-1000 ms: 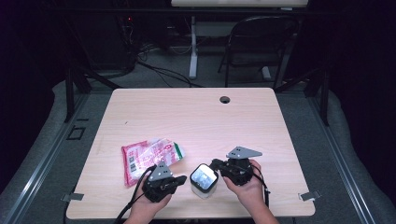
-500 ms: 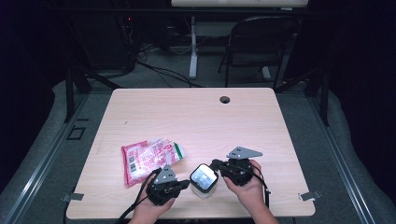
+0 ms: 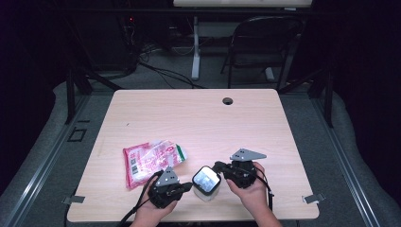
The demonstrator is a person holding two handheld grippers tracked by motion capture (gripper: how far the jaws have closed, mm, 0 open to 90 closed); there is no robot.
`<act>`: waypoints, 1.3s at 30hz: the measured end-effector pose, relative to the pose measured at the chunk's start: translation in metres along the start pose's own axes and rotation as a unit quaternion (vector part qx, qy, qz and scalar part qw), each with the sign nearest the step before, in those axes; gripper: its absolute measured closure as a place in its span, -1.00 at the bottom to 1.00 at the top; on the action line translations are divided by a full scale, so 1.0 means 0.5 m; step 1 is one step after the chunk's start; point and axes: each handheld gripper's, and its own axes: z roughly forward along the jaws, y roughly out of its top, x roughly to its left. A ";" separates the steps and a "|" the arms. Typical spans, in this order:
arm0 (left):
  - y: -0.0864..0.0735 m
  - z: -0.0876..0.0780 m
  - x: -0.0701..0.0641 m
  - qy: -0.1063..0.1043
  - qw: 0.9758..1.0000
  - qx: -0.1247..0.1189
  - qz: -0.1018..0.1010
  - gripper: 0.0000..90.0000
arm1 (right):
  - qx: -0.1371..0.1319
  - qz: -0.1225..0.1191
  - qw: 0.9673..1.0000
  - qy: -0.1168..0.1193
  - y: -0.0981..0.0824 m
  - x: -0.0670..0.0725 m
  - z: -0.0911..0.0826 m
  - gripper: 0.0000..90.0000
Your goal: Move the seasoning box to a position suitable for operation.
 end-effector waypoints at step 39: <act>0.062 -0.015 -0.007 0.000 1.000 -0.022 0.007 1.00 | -0.003 -0.051 0.999 0.018 0.000 0.037 -0.050 0.65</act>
